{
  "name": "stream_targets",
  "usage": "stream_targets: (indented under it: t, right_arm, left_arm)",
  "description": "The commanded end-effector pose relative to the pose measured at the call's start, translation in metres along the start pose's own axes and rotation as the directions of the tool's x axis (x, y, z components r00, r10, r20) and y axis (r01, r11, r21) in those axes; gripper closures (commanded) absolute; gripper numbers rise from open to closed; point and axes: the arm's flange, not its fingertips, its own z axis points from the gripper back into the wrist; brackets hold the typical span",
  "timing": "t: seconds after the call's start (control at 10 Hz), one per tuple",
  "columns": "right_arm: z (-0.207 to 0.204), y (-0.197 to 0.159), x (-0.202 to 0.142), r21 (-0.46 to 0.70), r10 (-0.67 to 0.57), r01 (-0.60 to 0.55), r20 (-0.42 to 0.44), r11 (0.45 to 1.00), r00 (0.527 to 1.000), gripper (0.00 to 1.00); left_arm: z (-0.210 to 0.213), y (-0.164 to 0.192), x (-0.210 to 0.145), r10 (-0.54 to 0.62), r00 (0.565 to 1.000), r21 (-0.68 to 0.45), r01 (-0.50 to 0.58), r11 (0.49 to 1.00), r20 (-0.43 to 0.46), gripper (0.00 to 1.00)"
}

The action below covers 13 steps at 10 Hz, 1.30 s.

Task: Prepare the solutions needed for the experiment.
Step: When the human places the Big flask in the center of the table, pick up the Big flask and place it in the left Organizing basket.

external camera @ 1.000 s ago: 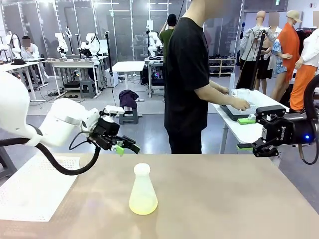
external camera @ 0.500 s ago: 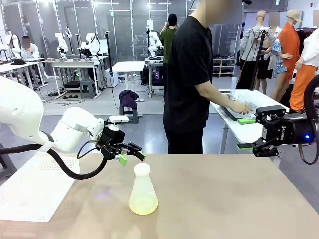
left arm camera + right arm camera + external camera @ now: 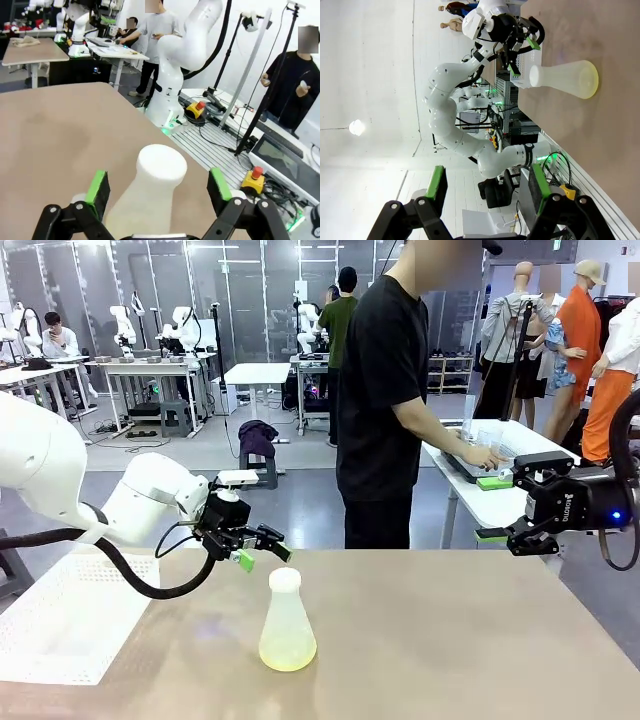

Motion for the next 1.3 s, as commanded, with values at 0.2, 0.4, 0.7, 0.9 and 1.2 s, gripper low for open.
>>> stream_targets:
  t: [0.2, 0.4, 0.7, 0.9, 1.2]
  right_arm:
    - [0.0, 0.002, 0.0, 0.011, 0.009, -0.009, 0.0, 1.0, 1.0, 0.17]
    - [0.0, 0.002, 0.0, 0.011, 0.009, -0.009, 0.0, 1.0, 1.0, 0.17]
    - [0.0, 0.002, 0.0, 0.011, 0.009, -0.009, 0.0, 1.0, 1.0, 0.17]
    - [0.0, 0.002, 0.0, 0.011, 0.009, -0.009, 0.0, 1.0, 1.0, 0.17]
    - [0.0, 0.002, 0.0, 0.011, 0.009, -0.009, 0.0, 1.0, 1.0, 0.17]
  left_arm:
    - [0.016, 0.045, -0.009, -0.282, 0.958, -0.155, 0.271, 0.95, -0.057, 0.0]
    - [0.017, 0.053, -0.021, -0.269, 0.962, -0.188, 0.256, 0.948, -0.048, 0.0]
    - [0.008, 0.042, -0.02, -0.255, 0.965, -0.134, 0.245, 0.96, -0.063, 0.0]
    - [0.008, 0.046, -0.029, -0.257, 0.965, -0.16, 0.246, 0.956, -0.049, 0.0]
    - [0.015, 0.056, -0.05, -0.332, 0.939, -0.159, 0.342, 0.926, 0.086, 0.0]
